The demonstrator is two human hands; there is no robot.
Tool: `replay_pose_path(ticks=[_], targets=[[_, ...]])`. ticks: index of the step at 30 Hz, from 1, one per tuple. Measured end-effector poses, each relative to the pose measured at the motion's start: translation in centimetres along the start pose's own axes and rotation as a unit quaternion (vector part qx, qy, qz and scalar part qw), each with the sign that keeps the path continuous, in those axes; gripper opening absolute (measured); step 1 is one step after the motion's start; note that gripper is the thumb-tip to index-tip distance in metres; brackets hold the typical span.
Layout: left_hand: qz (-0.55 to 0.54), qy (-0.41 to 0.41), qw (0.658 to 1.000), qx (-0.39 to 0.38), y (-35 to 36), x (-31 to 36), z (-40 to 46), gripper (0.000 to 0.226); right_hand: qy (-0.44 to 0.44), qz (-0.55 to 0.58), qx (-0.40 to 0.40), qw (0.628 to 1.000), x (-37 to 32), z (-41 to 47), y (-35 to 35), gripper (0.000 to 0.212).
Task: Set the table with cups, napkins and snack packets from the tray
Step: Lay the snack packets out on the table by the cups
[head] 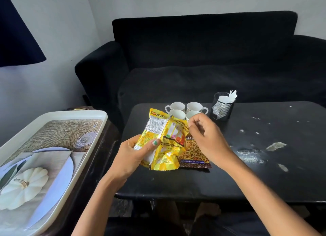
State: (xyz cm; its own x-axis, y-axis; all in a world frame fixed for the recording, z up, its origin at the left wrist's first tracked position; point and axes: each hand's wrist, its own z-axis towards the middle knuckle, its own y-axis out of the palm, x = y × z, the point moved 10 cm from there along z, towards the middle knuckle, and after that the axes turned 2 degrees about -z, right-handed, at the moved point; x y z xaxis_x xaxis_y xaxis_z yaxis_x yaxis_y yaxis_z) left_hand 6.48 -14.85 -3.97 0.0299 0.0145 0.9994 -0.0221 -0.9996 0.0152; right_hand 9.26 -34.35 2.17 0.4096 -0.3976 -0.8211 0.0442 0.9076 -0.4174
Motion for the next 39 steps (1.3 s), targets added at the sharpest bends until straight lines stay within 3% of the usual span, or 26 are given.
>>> replay_pose_path(ticks=[4,7,11,13,16,18,21,28,35,39], targets=[[0.016,-0.003,0.999,-0.037,0.7,-0.1,-0.1,0.027,-0.042,-0.067,0.032,0.996,-0.6,0.0,-0.6,0.014],[0.024,0.002,0.999,-0.048,1.3,-0.1,-0.2,0.034,-0.046,-0.075,0.066,0.994,-0.7,0.1,-1.3,0.014],[0.003,0.017,1.0,-0.005,0.6,-0.1,0.0,0.044,0.052,0.08,0.107,0.99,1.3,-0.2,-1.8,0.009],[-0.029,0.021,0.999,0.031,-0.1,-0.1,0.1,0.042,0.138,0.189,0.069,0.97,2.7,-0.7,-0.3,0.023],[-0.062,0.017,0.995,0.077,-1.0,-0.1,0.2,0.049,0.181,0.203,-0.064,0.96,2.6,-1.7,3.2,0.044],[-0.065,0.011,0.994,0.086,-1.2,-0.2,0.2,0.054,0.17,0.189,-0.101,0.962,2.0,-2.2,4.7,0.029],[-0.066,0.002,0.995,0.079,-1.0,-0.4,0.1,0.054,0.156,0.21,-0.064,0.963,1.7,-2.1,4.9,0.003],[-0.144,-0.032,0.978,0.145,-1.6,-1.1,-0.1,0.046,0.184,0.277,-0.059,0.941,1.9,-2.1,4.9,0.008],[-0.213,-0.051,0.964,0.15,0.0,-1.9,-0.4,0.055,0.313,0.369,0.001,0.876,4.3,-3.0,5.2,0.011],[-0.167,-0.036,0.977,0.125,0.1,-1.3,0.0,0.056,0.268,0.264,0.005,0.927,4.3,-2.4,3.3,0.012]])
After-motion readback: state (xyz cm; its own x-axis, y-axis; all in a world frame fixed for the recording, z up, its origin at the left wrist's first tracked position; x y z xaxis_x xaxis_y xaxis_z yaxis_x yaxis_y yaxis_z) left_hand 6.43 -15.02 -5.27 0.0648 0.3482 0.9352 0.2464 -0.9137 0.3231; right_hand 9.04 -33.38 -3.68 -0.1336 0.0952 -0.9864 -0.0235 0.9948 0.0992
